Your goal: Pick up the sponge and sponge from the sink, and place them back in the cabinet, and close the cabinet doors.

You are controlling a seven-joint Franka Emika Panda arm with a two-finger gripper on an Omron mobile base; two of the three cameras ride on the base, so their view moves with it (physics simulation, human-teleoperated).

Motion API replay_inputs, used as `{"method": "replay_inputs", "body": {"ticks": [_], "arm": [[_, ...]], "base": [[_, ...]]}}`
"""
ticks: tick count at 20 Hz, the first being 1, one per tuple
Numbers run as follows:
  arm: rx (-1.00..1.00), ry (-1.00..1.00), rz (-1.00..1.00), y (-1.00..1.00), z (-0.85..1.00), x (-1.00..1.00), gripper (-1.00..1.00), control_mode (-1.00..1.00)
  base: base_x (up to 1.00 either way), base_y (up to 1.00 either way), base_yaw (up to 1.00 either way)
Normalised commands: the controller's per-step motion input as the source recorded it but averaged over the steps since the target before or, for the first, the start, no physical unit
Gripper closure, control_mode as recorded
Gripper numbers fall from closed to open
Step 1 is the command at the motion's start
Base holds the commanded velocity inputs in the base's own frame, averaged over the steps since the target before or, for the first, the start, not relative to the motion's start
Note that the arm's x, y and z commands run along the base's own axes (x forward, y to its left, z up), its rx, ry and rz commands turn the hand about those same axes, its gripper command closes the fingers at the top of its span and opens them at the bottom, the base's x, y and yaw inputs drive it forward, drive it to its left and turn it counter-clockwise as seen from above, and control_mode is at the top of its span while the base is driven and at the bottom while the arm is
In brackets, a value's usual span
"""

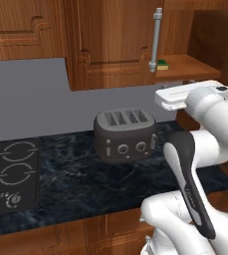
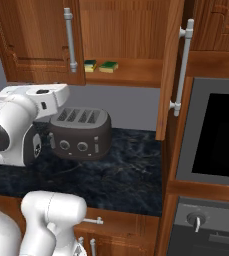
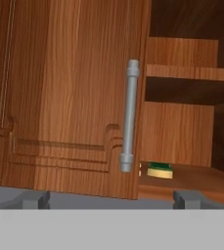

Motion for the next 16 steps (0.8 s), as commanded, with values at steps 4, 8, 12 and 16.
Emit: {"method": "replay_inputs", "body": {"ticks": [4, 8, 12, 16], "arm": [[0.00, 0.04, 0.01, -0.25, 0.15, -0.36, -1.00, -1.00], [0.00, 0.02, 0.01, -0.23, 0.11, -0.37, -1.00, -1.00], [0.00, 0.00, 0.01, -0.24, 0.02, -0.31, -1.00, -1.00], [0.00, 0.00, 0.01, -0.26, 0.00, -0.33, -1.00, -1.00]], "base": [[0.00, 0.00, 0.00], [0.00, 0.00, 0.00], [0.00, 0.00, 0.00], [0.00, 0.00, 0.00]]}}
